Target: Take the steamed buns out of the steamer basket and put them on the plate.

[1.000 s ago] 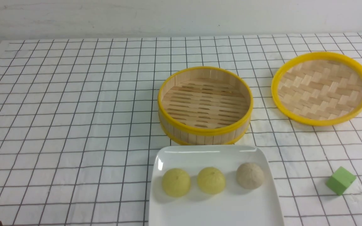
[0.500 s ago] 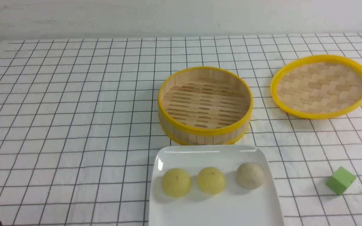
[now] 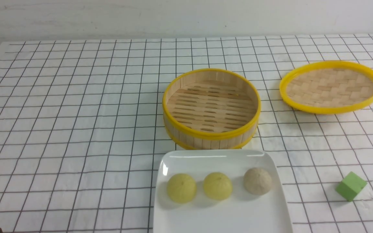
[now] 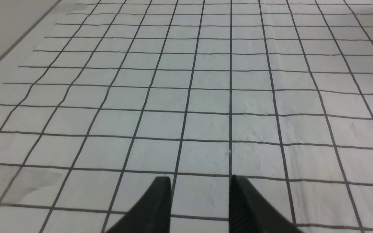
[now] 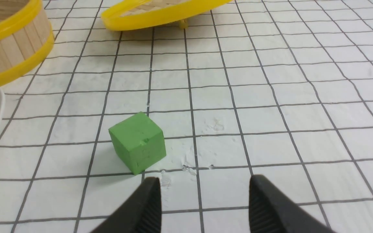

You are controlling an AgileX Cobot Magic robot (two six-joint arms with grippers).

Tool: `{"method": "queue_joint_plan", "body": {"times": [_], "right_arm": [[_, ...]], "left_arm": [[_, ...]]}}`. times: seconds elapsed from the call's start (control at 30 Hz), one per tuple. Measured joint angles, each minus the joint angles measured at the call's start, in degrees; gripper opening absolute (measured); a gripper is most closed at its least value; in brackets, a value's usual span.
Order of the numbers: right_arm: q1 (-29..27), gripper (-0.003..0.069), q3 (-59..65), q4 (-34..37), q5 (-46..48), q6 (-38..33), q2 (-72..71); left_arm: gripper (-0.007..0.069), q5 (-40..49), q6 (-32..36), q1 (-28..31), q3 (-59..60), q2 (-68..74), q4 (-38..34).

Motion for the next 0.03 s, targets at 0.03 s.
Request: {"method": "queue_joint_plan", "body": {"times": [0.03], "right_arm": [[0.0, 0.0378, 0.0, 0.0, 0.0, 0.0, 0.0]], "left_arm": [[0.0282, 0.0, 0.0, 0.0, 0.0, 0.0, 0.0]]}}
